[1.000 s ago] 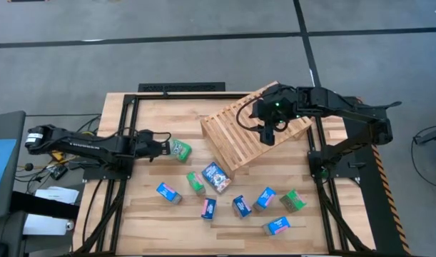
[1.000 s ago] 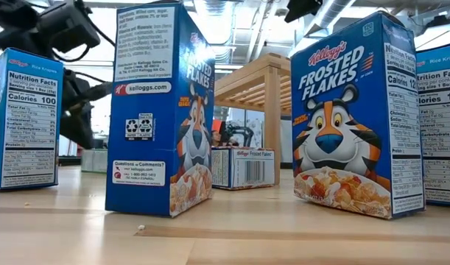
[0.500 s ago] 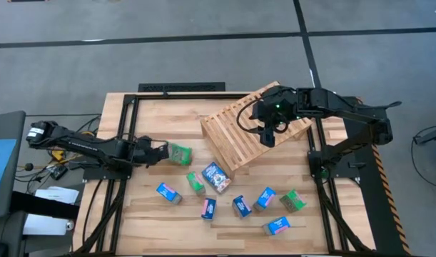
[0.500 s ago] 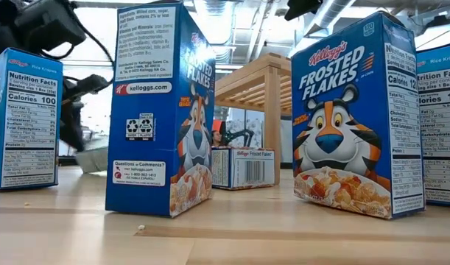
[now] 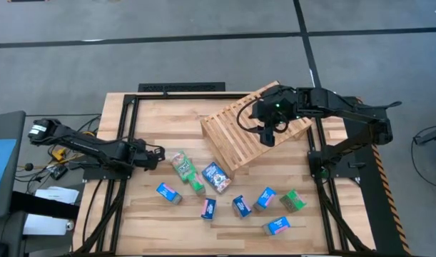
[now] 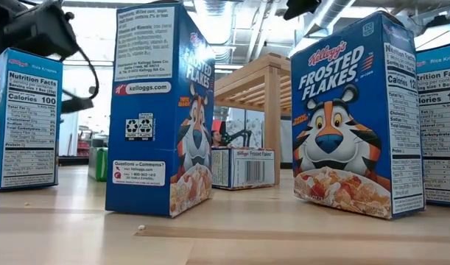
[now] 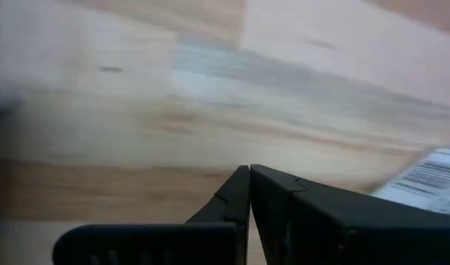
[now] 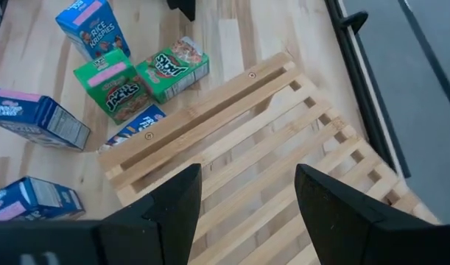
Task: Stack cereal on shelf
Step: Put the top right light blue cereal box on the shelf
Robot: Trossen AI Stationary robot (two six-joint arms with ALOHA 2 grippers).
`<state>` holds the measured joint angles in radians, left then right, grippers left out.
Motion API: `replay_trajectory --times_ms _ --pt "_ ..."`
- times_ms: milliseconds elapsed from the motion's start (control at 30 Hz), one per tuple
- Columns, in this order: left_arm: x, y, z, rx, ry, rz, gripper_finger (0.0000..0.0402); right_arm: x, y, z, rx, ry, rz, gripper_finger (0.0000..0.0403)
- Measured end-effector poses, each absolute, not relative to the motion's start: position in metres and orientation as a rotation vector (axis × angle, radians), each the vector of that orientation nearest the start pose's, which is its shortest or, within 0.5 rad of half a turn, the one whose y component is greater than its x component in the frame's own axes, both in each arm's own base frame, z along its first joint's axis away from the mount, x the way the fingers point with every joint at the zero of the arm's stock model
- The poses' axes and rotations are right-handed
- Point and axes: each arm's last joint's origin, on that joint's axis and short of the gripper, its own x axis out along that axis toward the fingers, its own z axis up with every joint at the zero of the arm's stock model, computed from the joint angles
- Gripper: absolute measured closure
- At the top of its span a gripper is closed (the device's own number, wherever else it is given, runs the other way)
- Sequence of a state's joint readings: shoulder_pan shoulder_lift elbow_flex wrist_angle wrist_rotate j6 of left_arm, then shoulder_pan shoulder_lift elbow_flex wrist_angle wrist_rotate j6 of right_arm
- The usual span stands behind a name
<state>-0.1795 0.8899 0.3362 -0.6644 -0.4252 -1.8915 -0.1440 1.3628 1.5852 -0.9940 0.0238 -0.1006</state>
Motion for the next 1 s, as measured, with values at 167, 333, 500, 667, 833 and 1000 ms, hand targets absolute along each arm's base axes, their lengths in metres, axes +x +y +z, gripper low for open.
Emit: replay_trajectory --times_ms 167,333,500,667,833,1000 --pt "0.142 -0.012 0.168 -1.218 0.463 0.994 0.0401 0.259 -0.038 0.409 -0.069 0.753 -0.101 0.0159" --pt "0.161 -0.015 0.21 -1.054 0.414 0.763 0.0401 0.255 -0.029 0.407 -0.076 0.79 0.011 0.0159" --pt "0.169 -0.016 0.246 -0.934 0.349 0.685 0.0402 0.232 -0.017 0.393 0.074 1.054 0.01 0.0159" --pt "0.172 -0.014 0.264 -0.831 0.296 0.673 0.0385 0.216 0.008 0.385 0.222 1.265 0.022 0.0158" --pt "0.173 -0.011 0.272 -0.788 0.266 0.688 0.0334 0.198 0.045 0.385 0.341 1.354 -0.017 0.0157" --pt "0.173 -0.007 0.272 -0.788 0.247 0.723 0.0277 0.177 0.072 0.39 0.515 1.361 -0.143 0.0132"
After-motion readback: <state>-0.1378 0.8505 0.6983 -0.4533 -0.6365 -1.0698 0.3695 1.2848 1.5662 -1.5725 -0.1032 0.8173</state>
